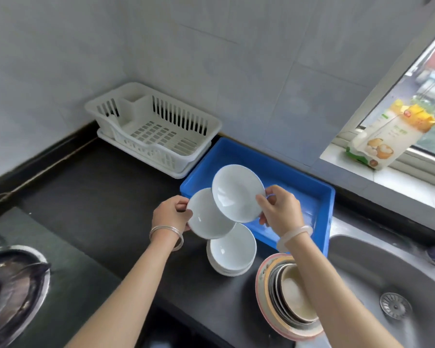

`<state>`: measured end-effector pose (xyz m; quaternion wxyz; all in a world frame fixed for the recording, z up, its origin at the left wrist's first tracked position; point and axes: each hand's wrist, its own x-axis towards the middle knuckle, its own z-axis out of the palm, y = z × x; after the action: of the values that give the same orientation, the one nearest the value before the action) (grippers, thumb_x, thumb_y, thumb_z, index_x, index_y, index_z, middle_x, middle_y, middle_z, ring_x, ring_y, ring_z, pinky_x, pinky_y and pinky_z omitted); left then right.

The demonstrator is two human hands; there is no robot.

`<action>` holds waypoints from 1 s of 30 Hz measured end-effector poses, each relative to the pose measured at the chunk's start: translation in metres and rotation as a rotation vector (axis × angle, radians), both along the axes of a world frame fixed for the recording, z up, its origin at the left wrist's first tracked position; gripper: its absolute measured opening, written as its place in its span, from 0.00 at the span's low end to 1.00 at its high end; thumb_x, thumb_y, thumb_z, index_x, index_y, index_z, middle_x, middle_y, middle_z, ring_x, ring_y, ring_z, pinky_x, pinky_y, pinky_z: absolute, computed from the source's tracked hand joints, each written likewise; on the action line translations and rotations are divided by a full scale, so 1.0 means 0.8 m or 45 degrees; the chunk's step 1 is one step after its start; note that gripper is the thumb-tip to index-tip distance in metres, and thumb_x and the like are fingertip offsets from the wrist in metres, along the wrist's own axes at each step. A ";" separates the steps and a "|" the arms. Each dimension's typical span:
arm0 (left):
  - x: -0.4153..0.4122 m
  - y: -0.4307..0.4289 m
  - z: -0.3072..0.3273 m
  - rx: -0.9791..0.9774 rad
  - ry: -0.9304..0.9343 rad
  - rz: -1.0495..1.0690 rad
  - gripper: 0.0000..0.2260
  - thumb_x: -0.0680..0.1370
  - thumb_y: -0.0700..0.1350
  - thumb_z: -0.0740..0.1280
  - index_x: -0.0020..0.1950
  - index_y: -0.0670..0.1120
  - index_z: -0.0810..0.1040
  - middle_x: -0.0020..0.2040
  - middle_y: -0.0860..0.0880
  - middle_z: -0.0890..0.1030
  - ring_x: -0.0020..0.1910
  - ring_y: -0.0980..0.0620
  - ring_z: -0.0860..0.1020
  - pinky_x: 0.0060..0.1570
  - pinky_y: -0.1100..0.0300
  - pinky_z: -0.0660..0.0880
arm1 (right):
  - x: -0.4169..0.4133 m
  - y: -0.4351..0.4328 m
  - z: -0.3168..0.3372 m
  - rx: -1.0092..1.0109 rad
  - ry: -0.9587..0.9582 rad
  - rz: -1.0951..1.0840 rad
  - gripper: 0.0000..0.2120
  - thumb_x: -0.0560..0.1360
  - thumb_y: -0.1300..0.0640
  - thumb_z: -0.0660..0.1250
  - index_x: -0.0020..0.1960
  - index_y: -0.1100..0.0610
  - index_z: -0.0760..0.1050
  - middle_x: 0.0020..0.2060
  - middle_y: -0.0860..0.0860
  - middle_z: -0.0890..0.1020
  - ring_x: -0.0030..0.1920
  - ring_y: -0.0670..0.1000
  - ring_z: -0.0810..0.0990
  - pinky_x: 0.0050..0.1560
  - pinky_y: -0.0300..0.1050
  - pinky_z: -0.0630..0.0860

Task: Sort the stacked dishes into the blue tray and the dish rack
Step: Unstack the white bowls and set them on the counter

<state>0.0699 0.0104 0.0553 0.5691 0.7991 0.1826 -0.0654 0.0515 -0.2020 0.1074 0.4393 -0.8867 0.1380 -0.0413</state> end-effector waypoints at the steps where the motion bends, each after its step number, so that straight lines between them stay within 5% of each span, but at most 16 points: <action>1: 0.006 0.014 0.003 -0.011 0.002 0.026 0.15 0.71 0.34 0.68 0.35 0.55 0.76 0.38 0.54 0.80 0.38 0.56 0.78 0.24 0.66 0.74 | 0.011 0.010 0.002 0.018 0.001 0.017 0.05 0.74 0.60 0.63 0.41 0.60 0.73 0.22 0.51 0.76 0.15 0.42 0.71 0.21 0.28 0.67; 13: 0.055 0.225 -0.052 -0.059 0.046 0.547 0.11 0.71 0.33 0.66 0.42 0.49 0.77 0.41 0.50 0.81 0.38 0.52 0.79 0.29 0.64 0.76 | 0.161 0.200 -0.059 0.065 0.243 0.293 0.04 0.76 0.59 0.59 0.45 0.58 0.72 0.33 0.55 0.78 0.17 0.43 0.73 0.19 0.33 0.70; 24: 0.108 0.364 -0.109 -0.186 0.124 1.097 0.09 0.72 0.32 0.67 0.46 0.45 0.76 0.47 0.46 0.78 0.45 0.43 0.80 0.32 0.60 0.77 | 0.280 0.383 -0.144 0.129 0.389 0.437 0.03 0.77 0.58 0.58 0.49 0.56 0.70 0.32 0.54 0.79 0.25 0.48 0.76 0.22 0.36 0.70; 30: 0.135 0.405 -0.124 -0.293 0.112 1.252 0.09 0.72 0.31 0.66 0.47 0.44 0.76 0.47 0.44 0.79 0.45 0.42 0.80 0.38 0.56 0.78 | 0.316 0.451 -0.180 0.161 0.499 0.385 0.01 0.77 0.61 0.59 0.47 0.57 0.68 0.42 0.62 0.81 0.29 0.52 0.78 0.31 0.46 0.78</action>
<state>0.1777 0.3347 -0.0442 0.6088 0.5471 0.5526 0.1569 0.3043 0.1584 -0.0364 0.4598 -0.8591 0.0886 0.2064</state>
